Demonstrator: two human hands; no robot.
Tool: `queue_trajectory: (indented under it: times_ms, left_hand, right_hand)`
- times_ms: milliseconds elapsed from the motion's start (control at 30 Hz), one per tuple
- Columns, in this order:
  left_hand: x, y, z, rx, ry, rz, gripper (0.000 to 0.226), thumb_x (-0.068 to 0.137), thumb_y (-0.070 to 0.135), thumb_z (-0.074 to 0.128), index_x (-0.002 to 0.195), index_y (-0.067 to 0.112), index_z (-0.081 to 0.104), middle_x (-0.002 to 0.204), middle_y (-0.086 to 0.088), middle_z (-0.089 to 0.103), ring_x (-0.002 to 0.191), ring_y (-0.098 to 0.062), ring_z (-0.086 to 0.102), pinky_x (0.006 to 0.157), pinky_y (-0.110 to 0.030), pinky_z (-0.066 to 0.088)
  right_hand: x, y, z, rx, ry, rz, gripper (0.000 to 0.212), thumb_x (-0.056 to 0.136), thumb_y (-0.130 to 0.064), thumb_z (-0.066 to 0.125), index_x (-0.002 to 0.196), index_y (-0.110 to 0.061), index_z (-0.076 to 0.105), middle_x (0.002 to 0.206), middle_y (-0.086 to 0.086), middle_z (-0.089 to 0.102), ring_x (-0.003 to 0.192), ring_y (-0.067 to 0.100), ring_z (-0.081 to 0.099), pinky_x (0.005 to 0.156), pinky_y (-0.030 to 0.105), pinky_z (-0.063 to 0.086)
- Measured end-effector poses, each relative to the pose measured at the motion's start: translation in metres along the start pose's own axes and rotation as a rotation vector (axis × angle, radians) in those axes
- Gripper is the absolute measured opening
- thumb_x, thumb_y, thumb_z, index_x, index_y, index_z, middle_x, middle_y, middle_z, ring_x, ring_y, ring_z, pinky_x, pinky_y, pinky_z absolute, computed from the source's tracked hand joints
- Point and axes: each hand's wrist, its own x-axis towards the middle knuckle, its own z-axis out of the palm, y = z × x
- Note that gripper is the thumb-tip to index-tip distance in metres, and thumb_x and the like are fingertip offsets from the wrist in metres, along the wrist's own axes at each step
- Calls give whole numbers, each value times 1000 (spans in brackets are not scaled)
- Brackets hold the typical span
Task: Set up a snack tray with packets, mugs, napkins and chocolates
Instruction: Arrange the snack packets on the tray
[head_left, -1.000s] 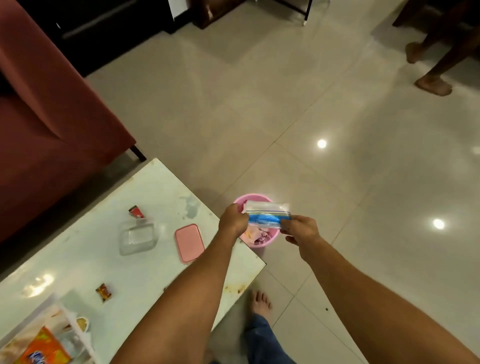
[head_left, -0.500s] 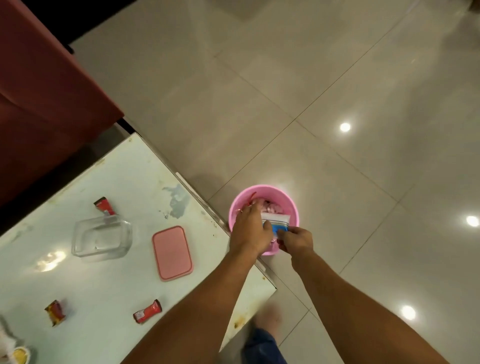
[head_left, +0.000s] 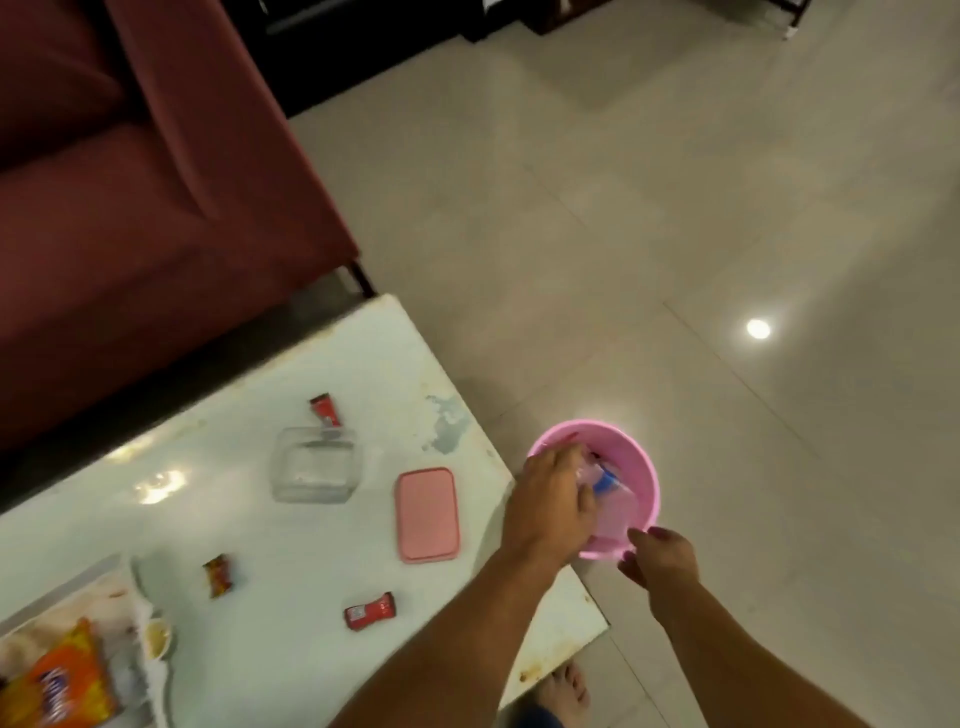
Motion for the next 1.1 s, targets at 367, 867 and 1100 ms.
queue_trajectory:
  times_ms: [367, 867, 1100]
  left_hand:
    - [-110, -45, -227, -60, 265, -247, 44, 98, 26, 52, 142, 23, 51, 136, -3, 61, 126, -26, 53, 104, -40, 47]
    - [-411, -327, -434, -192, 522, -707, 36, 100, 22, 50, 134, 18, 59, 128, -7, 69, 115, -27, 64, 95, -37, 53]
    - [-427, -394, -345, -111, 220, -663, 48, 95, 33, 54, 143, 23, 48, 141, -5, 53, 129, -28, 49, 99, -40, 49]
  right_hand:
    - [-311, -67, 118, -468, -161, -990, 25, 96, -5, 54, 110, -9, 74, 97, 14, 77, 87, 36, 69, 77, 35, 50]
    - [-612, 61, 327, -741, -509, -1039, 20, 98, -20, 56, 98, -12, 74, 91, 6, 76, 88, 28, 72, 84, 38, 58]
    - [-532, 132, 334, -1064, -381, -765, 27, 94, -18, 60, 117, -13, 73, 118, 10, 73, 112, 30, 65, 85, 28, 46]
